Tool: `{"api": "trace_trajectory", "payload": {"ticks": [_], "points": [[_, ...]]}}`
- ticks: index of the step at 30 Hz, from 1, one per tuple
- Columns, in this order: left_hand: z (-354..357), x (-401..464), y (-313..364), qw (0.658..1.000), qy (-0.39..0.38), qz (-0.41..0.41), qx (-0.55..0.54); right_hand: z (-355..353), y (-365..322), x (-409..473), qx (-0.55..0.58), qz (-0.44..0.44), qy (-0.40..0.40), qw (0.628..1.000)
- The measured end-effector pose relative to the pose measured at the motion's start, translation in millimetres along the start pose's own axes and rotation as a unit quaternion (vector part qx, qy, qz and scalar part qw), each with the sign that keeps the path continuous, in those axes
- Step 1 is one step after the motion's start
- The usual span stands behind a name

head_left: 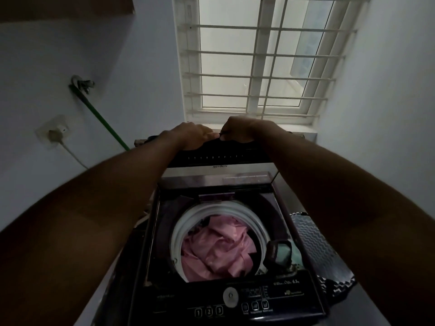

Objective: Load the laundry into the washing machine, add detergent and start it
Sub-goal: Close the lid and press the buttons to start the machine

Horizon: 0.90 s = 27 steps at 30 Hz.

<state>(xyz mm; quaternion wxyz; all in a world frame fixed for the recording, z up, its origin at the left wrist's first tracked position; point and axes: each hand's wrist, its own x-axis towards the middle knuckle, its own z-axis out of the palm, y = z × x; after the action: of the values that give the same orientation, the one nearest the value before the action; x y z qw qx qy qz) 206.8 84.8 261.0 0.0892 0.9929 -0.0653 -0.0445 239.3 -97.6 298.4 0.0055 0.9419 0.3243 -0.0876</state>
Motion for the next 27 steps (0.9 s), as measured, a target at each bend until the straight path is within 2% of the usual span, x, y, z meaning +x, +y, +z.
{"api": "trace_trajectory", "payload": {"ticks": [8, 17, 27], "points": [[7.8, -21.8, 10.7, 0.998, -0.067, 0.013, 0.017, 11.5, -1.0, -14.7, 0.081, 0.015, -0.046, 0.996], [40.2, -62.0, 26.2, 0.996, -0.086, -0.004, 0.002, 56.4, -3.1, -32.8, 0.163, 0.062, -0.087, 0.981], [90.0, -111.6, 45.7, 0.994, -0.1, -0.019, -0.042, 105.8, -13.6, -76.0, 0.189, -0.027, -0.107, 0.976]]}}
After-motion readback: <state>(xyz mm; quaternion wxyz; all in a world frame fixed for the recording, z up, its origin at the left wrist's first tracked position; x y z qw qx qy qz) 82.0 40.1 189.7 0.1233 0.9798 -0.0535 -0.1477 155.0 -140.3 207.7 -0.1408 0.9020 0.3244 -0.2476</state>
